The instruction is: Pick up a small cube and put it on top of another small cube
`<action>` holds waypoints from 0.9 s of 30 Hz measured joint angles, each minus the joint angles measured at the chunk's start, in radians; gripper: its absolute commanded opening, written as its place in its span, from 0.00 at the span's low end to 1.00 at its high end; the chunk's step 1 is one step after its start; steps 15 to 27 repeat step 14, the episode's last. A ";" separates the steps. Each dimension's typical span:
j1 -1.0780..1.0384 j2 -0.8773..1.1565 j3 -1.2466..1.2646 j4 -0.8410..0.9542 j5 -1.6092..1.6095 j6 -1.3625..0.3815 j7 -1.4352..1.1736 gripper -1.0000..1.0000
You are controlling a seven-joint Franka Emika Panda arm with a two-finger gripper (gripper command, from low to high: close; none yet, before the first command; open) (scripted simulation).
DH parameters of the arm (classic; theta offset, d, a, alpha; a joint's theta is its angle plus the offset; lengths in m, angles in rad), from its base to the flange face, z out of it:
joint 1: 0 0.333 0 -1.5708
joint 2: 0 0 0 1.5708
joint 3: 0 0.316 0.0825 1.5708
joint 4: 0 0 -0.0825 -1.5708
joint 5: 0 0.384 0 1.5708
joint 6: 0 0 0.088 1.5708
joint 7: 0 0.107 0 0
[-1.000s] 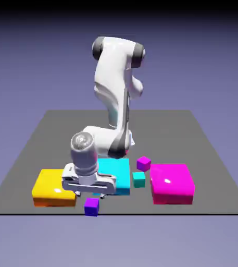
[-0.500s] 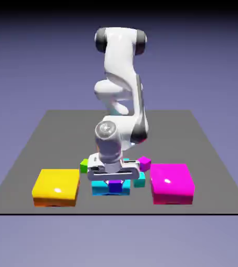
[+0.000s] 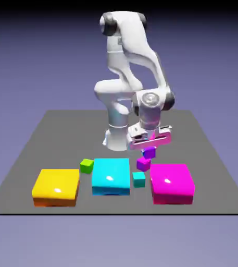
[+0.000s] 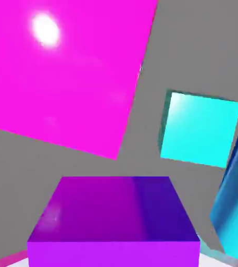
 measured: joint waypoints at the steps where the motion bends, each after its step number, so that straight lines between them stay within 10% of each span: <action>1: 0.003 -0.033 0.024 -0.036 0.001 0.005 0.006 0.00; 11: 0.013 0.157 0.057 -0.136 -0.068 0.295 0.072 0.00; 12: 0.013 0.182 0.055 -0.140 -0.075 0.322 0.077 1.00; 27: 0.013 0.182 0.056 -0.140 -0.075 0.322 0.077 1.00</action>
